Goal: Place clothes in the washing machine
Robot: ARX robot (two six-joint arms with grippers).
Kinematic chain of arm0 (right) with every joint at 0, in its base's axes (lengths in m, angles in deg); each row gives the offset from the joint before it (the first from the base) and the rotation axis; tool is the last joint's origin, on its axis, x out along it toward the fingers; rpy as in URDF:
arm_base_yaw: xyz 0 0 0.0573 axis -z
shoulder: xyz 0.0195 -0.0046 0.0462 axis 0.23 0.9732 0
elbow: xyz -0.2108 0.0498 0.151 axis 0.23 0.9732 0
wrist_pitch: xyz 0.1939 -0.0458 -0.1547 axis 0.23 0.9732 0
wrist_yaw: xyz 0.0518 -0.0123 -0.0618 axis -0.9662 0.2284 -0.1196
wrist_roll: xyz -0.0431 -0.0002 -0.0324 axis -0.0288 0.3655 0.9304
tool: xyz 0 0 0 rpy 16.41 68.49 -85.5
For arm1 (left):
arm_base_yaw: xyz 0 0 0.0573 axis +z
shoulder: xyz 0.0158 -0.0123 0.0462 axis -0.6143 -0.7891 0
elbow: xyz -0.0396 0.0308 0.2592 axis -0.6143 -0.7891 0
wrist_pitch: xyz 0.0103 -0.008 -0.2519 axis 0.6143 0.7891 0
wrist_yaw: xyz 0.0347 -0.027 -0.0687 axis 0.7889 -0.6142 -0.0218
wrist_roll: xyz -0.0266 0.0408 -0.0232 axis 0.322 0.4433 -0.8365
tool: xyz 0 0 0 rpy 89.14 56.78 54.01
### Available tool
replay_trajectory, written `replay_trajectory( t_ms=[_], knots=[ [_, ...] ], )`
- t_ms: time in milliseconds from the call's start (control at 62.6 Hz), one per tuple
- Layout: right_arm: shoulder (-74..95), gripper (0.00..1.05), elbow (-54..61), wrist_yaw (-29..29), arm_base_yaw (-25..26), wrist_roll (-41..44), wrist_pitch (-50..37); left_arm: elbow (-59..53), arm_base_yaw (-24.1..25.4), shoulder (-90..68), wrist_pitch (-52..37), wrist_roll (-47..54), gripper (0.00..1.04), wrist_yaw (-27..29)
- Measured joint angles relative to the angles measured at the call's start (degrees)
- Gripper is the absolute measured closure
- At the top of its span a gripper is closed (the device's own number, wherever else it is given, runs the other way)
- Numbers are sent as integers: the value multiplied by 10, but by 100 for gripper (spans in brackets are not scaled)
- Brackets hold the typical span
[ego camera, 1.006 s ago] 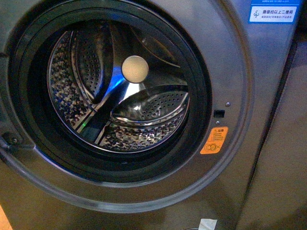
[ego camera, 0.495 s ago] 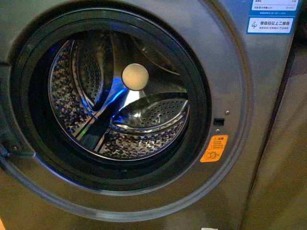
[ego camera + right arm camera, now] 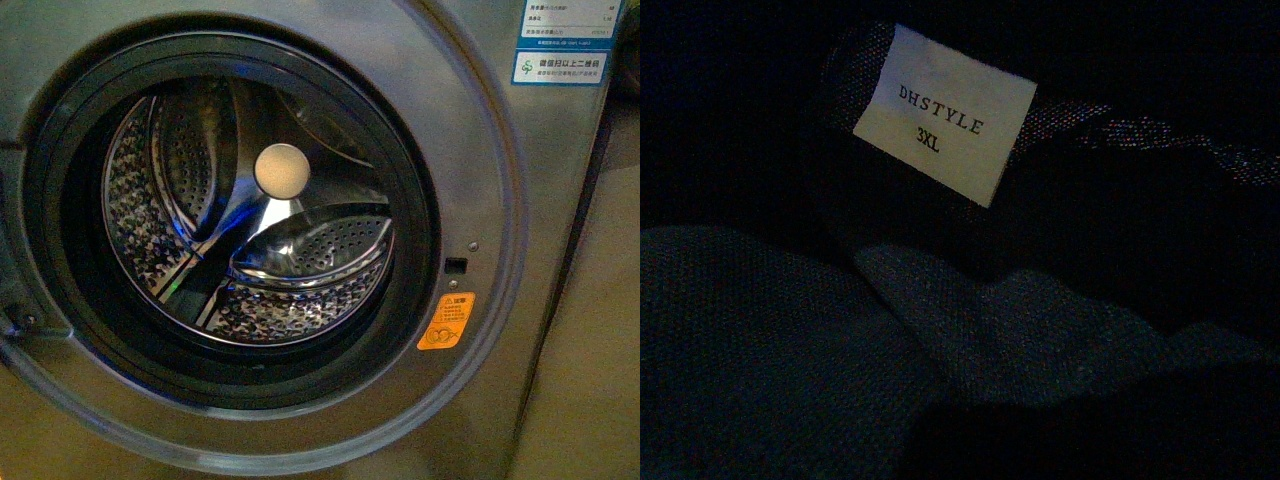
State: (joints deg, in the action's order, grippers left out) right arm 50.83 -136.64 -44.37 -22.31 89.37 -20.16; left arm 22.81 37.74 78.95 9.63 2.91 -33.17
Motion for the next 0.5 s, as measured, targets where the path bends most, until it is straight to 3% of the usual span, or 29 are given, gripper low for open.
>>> replay_trajectory(
  t_ms=[192, 495],
  knots=[
    [-11, 90, 44, 21, -75, 19, -3, 0, 0, 0, 0, 0, 7, 0],
    [-21, 90, 99, -6, -70, 11, -29, 0, 0, 0, 0, 0, 7, 0]
  ],
)
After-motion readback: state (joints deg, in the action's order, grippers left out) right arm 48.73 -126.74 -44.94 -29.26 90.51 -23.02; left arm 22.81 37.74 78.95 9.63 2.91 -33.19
